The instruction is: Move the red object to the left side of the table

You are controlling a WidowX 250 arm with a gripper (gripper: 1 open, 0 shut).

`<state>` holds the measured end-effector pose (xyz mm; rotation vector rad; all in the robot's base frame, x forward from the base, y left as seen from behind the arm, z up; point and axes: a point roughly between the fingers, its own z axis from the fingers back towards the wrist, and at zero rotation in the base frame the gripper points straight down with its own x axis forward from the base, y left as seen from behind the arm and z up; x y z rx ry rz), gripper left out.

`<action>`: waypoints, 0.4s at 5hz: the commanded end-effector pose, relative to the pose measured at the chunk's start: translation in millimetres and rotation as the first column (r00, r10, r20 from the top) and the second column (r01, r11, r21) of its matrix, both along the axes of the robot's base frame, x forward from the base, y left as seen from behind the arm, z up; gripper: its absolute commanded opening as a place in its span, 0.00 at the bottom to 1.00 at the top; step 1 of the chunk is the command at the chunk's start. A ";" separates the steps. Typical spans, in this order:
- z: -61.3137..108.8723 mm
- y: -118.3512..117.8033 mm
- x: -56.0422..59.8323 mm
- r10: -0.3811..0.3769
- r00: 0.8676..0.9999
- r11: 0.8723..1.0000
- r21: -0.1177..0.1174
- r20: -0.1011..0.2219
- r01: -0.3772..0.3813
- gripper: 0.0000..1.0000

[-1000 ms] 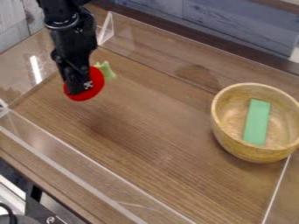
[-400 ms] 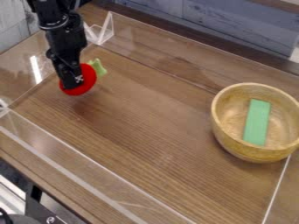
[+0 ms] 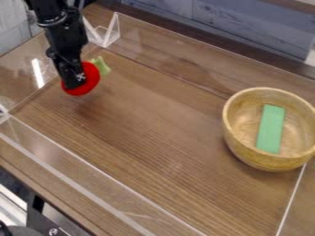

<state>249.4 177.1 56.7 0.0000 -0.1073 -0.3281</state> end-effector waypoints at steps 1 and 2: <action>13.2 7.5 7.1 0.025 0.999 1.000 0.012 0.043 -0.025 0.00; 15.5 7.5 8.9 0.042 0.998 0.999 -0.004 0.049 -0.042 0.00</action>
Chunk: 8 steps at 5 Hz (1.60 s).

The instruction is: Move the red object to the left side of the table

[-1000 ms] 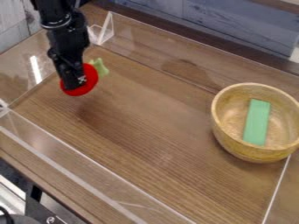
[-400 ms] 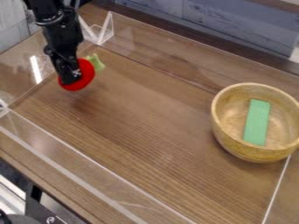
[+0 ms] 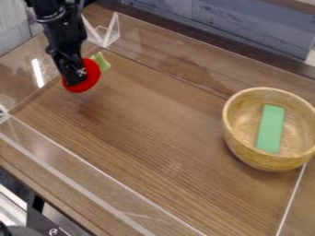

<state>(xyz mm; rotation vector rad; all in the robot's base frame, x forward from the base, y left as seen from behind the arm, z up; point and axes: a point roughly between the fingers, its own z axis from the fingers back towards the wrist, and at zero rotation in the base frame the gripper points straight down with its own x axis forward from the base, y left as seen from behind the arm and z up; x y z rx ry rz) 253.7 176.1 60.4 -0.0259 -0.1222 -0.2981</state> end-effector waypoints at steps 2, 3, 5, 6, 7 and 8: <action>10.1 11.3 8.5 0.024 0.999 1.000 -0.002 0.043 -0.024 0.00; 10.0 12.2 10.7 0.032 0.998 0.999 -0.016 0.046 -0.031 0.00; 11.4 13.5 14.8 0.052 0.997 0.998 -0.045 0.050 -0.049 0.00; 10.6 14.7 16.8 0.061 0.997 0.997 -0.057 0.050 -0.058 0.00; 11.3 15.9 18.4 0.074 0.996 0.995 -0.069 0.051 -0.070 0.00; 10.2 16.3 20.5 0.083 0.995 0.994 -0.079 0.050 -0.079 0.00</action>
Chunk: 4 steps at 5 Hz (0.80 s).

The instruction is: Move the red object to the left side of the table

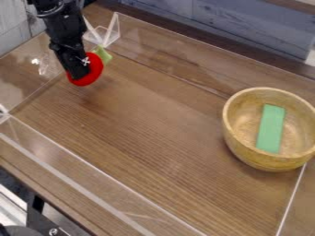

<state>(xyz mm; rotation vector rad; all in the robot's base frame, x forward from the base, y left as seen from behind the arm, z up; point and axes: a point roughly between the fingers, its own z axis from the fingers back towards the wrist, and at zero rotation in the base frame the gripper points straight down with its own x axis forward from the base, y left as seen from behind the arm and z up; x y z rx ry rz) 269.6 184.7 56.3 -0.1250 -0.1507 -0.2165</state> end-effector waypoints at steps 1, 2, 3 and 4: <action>20.3 6.6 3.8 0.023 0.999 1.000 0.016 0.041 -0.024 1.00; 27.7 4.5 3.5 0.036 0.998 0.999 0.003 0.045 -0.037 1.00; 35.7 2.0 6.4 0.051 0.997 0.999 -0.004 0.052 -0.051 1.00; 42.1 -0.7 9.1 0.064 0.996 0.998 -0.010 0.057 -0.063 1.00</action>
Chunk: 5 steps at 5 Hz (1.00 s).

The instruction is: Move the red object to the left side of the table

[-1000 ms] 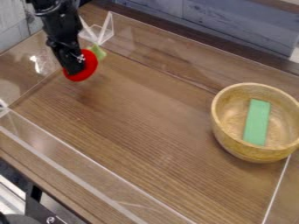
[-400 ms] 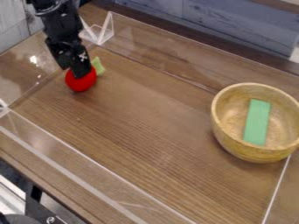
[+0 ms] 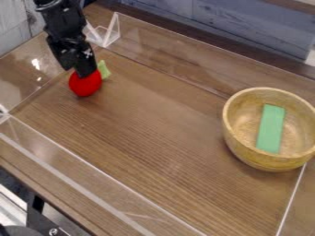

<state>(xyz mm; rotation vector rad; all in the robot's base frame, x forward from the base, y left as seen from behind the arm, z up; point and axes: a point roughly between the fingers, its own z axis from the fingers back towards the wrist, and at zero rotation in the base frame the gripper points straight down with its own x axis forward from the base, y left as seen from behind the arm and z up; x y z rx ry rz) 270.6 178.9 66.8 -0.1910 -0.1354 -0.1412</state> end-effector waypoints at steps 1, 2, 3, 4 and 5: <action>38.2 0.2 11.3 0.008 0.996 0.998 0.059 0.089 -0.013 1.00; 45.0 -5.0 14.6 0.024 0.995 0.998 0.053 0.099 -0.030 1.00; 51.2 -6.0 17.2 0.044 0.993 0.998 0.047 0.109 -0.049 1.00; 59.0 -8.3 19.5 0.062 0.990 0.997 0.038 0.123 -0.067 1.00; 66.7 -11.8 22.2 0.077 0.988 0.996 0.031 0.137 -0.082 1.00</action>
